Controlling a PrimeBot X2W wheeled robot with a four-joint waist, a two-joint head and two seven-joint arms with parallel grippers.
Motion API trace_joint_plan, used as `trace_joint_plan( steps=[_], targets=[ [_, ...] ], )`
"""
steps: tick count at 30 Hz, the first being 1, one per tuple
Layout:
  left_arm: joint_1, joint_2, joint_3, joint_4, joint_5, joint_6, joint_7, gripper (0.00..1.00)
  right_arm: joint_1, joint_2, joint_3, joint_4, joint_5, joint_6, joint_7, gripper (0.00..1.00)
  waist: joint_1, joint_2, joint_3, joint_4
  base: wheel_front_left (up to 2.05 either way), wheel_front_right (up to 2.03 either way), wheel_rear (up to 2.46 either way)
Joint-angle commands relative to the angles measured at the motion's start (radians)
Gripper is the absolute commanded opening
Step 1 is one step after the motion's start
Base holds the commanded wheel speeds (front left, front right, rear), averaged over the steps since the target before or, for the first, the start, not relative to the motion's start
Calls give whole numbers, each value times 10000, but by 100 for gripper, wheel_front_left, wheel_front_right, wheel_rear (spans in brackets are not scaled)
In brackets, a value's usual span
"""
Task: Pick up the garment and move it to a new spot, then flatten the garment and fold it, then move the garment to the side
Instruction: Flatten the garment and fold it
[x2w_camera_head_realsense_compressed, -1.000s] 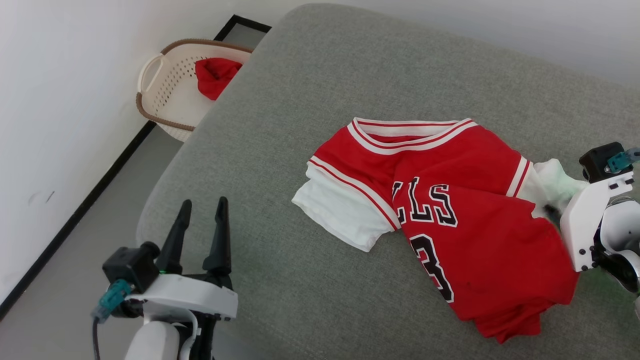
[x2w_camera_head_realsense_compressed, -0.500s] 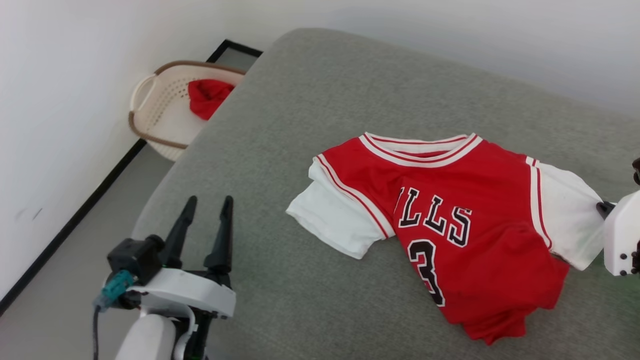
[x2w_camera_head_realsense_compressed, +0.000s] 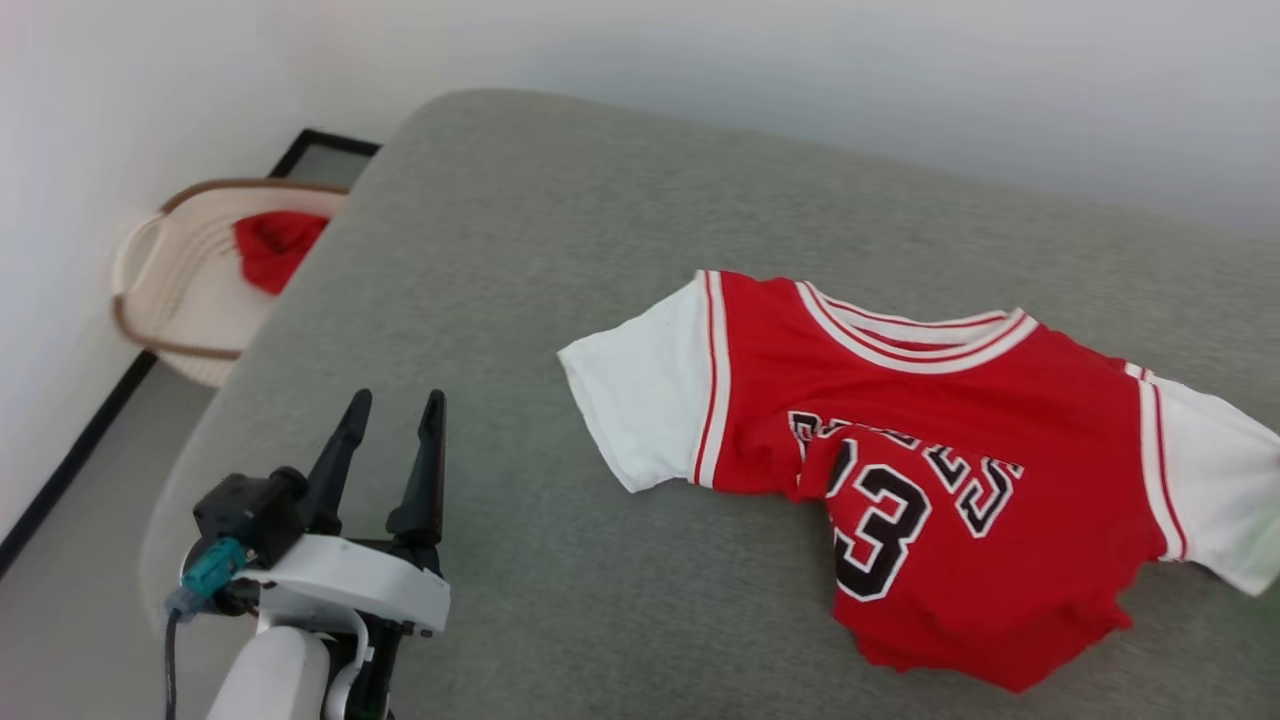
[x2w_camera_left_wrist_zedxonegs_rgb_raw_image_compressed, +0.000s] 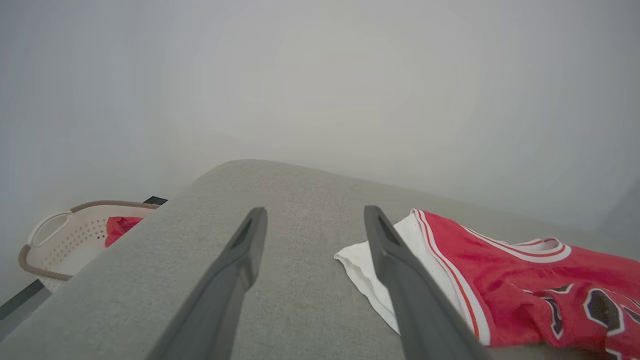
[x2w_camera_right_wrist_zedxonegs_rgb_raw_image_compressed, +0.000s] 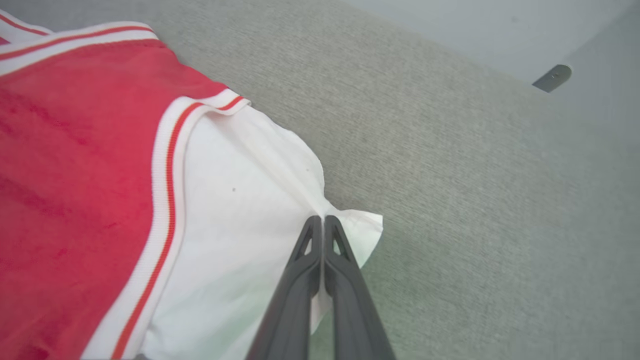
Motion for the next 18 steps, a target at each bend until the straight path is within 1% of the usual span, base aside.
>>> trace_joint_plan(
  steps=[1, 5, 6, 7, 8, 9, 10, 16, 18],
  targets=[
    [-92, 84, -5, 32, -3, -27, -8, 100, 286, -47, -230, -86, -59, -10, -16, 0, 0, 0, -87, -564, 0, 0, 0],
    [-149, 128, -82, 79, -68, -27, -8, 100, 587, 69, -535, -161, -200, -10, -18, 0, 0, 0, -71, -830, 0, 0, 0],
    [-182, 126, -102, 84, -79, -27, -8, 100, 618, 105, -575, -155, -228, -10, -64, 6, 0, 0, -64, -872, 0, 0, 0],
    [-193, 152, -157, 117, -65, -27, -9, 100, 637, 190, -615, -127, -255, -10, -83, 20, 0, 0, -64, -917, 0, 0, 0],
    [-203, 173, -194, 158, -68, -27, -9, 100, 637, 272, -610, -104, -294, -10, -129, 40, 0, 0, -70, -960, 0, 0, 0],
    [-233, 187, -229, 174, -84, -27, -9, 100, 623, 328, -591, -77, -318, -10, -170, 80, 0, 0, -78, -1003, 0, 0, 0],
    [-261, 206, -249, 191, -93, -27, -9, 100, 590, 379, -553, -31, -287, -10, -227, 100, 0, 0, -95, -1048, 0, 0, 0],
    [-199, 362, -232, 284, -73, -28, -9, 100, 412, 545, -367, 168, -209, -10, -549, 100, 0, 0, -305, -1353, 0, 0, 0],
    [-74, 461, -158, 256, -65, -28, -9, 100, 458, 604, -276, 34, -129, -10, -845, 100, 0, 0, -482, -1600, 0, 0, 0]
  ],
)
